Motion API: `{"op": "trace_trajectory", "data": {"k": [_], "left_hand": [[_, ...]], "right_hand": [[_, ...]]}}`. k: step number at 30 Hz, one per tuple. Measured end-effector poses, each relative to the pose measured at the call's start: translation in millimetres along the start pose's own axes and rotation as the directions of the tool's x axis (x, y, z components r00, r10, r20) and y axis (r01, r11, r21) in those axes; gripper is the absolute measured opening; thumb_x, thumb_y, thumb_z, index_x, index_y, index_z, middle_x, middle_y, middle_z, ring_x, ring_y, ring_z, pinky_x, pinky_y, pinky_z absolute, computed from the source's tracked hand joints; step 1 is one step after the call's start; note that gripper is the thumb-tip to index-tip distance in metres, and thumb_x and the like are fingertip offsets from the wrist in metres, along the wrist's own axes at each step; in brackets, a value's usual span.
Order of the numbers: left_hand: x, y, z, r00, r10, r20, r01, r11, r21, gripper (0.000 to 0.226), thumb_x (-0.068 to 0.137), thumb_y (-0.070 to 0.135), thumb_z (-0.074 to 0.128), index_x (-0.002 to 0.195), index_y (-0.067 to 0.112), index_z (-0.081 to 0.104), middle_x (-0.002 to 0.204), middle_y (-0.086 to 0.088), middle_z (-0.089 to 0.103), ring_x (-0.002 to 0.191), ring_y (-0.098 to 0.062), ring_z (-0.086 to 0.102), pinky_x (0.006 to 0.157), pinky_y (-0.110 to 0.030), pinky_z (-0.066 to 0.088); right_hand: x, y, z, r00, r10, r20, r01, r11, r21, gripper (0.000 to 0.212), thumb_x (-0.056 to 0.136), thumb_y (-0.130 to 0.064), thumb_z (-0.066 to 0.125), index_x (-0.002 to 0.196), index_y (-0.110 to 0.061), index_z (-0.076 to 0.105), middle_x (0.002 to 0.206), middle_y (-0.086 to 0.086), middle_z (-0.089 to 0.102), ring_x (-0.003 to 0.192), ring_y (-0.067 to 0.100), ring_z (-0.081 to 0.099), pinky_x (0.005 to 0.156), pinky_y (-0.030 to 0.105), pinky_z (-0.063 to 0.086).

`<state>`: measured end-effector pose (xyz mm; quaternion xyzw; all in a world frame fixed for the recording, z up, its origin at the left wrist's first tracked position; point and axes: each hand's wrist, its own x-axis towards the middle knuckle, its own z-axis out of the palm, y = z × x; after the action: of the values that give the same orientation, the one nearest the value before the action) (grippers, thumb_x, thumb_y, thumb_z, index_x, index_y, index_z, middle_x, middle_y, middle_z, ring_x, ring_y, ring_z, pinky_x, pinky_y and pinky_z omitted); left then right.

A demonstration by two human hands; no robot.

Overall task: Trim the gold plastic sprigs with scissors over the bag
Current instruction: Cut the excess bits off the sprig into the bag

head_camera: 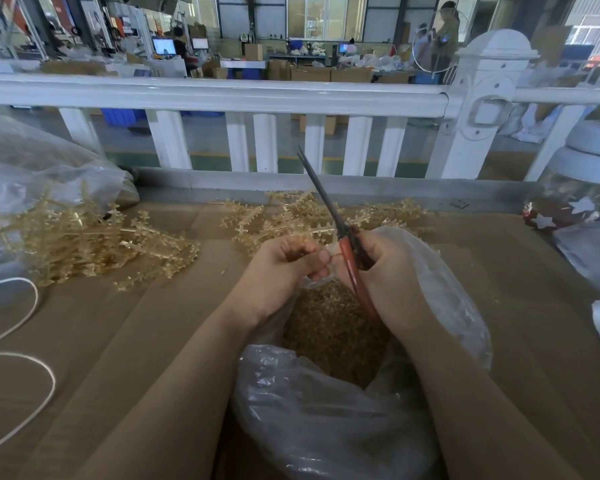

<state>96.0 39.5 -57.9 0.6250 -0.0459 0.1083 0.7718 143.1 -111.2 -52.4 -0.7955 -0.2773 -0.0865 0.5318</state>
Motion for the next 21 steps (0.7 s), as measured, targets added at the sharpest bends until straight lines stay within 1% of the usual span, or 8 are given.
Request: {"op": "trace_trajectory", "data": {"k": [3,5,7,9,11,13,17,21], "left_hand": [[-0.8,1.2,-0.1,1.000,-0.009,-0.013,0.009,0.999,-0.030,0.009,0.086,-0.001,0.060,0.077,-0.001,0.062,0.070,-0.013,0.054,0.069,-0.020,0.051,0.077,-0.032,0.043],[-1.1,4.0,0.3,1.000,0.008,-0.013,-0.008,1.000,-0.012,0.006,0.087,-0.002,0.058,0.082,-0.005,0.059,0.071,-0.013,0.053,0.068,-0.016,0.052,0.074,-0.025,0.045],[-1.0,6.0,1.0,0.998,0.043,-0.042,-0.042,0.998,0.041,0.008,0.092,-0.006,0.055,0.084,-0.006,0.059,0.068,-0.012,0.053,0.062,-0.010,0.054,0.067,-0.016,0.047],[-0.2,7.5,0.8,0.994,0.051,-0.098,-0.047,0.998,0.046,0.016,0.092,-0.005,0.057,0.076,-0.004,0.060,0.065,-0.010,0.055,0.056,-0.007,0.054,0.060,-0.014,0.047],[1.1,8.3,-0.4,0.988,0.075,-0.133,-0.065,0.995,0.077,0.016,0.091,-0.004,0.061,0.075,-0.001,0.062,0.067,-0.013,0.057,0.056,-0.009,0.054,0.059,-0.016,0.048],[1.5,8.5,-3.0,0.981,0.103,-0.162,-0.092,0.993,0.076,0.006,0.089,-0.006,0.063,0.083,-0.005,0.063,0.068,-0.014,0.059,0.056,-0.010,0.055,0.059,-0.017,0.049],[2.0,8.3,-9.0,0.962,0.158,-0.221,-0.137,0.984,0.110,0.005,0.089,0.000,0.066,0.084,0.002,0.066,0.068,-0.006,0.065,0.059,-0.008,0.058,0.059,-0.015,0.048],[1.8,9.7,-13.1,0.958,0.124,-0.258,-0.129,0.992,-0.002,0.006,0.083,0.009,0.068,0.078,0.010,0.064,0.069,-0.005,0.062,0.060,-0.009,0.054,0.060,-0.017,0.047]], "right_hand": [[-1.8,-2.1,-1.7,0.999,-0.043,0.022,0.042,0.998,0.049,0.006,0.087,-0.013,0.071,0.083,-0.010,0.068,0.075,0.007,0.067,0.073,0.023,0.065,0.076,0.048,0.054],[-2.5,-1.7,-1.3,0.999,-0.047,0.027,0.046,0.998,0.047,0.007,0.088,-0.013,0.071,0.082,-0.013,0.067,0.074,0.004,0.067,0.072,0.019,0.065,0.076,0.044,0.055],[-2.6,-0.4,-0.4,0.999,-0.043,0.022,0.042,0.999,0.032,0.009,0.087,-0.023,0.073,0.082,-0.018,0.068,0.071,-0.002,0.067,0.069,0.014,0.064,0.071,0.039,0.056],[-2.7,1.4,-0.1,0.999,-0.047,0.004,0.047,0.999,-0.004,0.014,0.082,-0.043,0.074,0.079,-0.031,0.067,0.071,-0.012,0.066,0.069,0.006,0.063,0.066,0.027,0.052],[-2.8,4.4,0.1,0.997,-0.078,-0.021,0.076,0.993,-0.086,0.022,0.078,-0.055,0.072,0.075,-0.036,0.062,0.069,-0.019,0.063,0.068,0.003,0.061,0.062,0.019,0.045],[-3.2,9.0,1.4,0.991,-0.128,-0.051,0.115,0.971,-0.209,0.028,0.077,-0.062,0.068,0.074,-0.035,0.059,0.063,-0.019,0.057,0.065,0.001,0.057,0.060,0.015,0.041],[-2.4,15.8,3.8,0.980,-0.180,-0.090,0.124,0.893,-0.433,0.030,0.083,-0.063,0.067,0.085,-0.034,0.063,0.067,-0.026,0.049,0.061,-0.005,0.049,0.058,0.007,0.033],[-0.9,17.8,1.0,0.978,-0.190,-0.083,0.124,0.856,-0.502,0.041,0.083,-0.068,0.065,0.095,-0.029,0.064,0.077,-0.025,0.052,0.063,-0.001,0.049,0.060,0.010,0.042]]}}
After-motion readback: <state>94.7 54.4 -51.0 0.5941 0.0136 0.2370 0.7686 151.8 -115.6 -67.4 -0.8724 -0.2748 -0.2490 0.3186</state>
